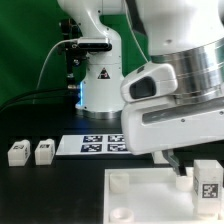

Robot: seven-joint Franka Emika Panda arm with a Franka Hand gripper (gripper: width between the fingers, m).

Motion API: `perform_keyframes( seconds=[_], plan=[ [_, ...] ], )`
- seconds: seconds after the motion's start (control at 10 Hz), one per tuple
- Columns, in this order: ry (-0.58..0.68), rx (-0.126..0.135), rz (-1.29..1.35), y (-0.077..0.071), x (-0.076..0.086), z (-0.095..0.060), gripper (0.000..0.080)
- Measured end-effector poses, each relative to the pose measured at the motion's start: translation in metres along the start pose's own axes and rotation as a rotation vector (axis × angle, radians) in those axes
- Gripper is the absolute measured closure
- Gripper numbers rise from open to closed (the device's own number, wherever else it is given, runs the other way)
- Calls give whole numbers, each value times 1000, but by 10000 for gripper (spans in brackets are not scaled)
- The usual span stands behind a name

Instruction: Assemble one leg

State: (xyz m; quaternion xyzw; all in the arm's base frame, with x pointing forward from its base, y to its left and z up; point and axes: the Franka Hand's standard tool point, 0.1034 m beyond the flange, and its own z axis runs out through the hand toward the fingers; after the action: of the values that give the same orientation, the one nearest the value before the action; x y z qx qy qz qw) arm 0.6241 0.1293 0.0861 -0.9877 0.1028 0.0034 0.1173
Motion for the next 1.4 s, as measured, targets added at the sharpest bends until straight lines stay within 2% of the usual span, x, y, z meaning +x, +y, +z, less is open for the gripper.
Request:
perform_keyframes(
  seconds=[0.1,0.4,0.6,0.7,0.8,0.9,1.0,1.2,1.4],
  plan=[
    [22,3,65,-8,1,5,151],
    [56,-2,45,9,8,16,151],
    [55,-1,41,5,7,15,151],
    [55,-1,42,6,7,15,254],
    [55,-1,42,6,7,15,400],
    [55,-9,54,11,7,16,400],
    [55,-13,59,16,8,16,495],
    [55,2,230,19,9,16,502],
    [60,32,553,20,9,16,506]
  ],
)
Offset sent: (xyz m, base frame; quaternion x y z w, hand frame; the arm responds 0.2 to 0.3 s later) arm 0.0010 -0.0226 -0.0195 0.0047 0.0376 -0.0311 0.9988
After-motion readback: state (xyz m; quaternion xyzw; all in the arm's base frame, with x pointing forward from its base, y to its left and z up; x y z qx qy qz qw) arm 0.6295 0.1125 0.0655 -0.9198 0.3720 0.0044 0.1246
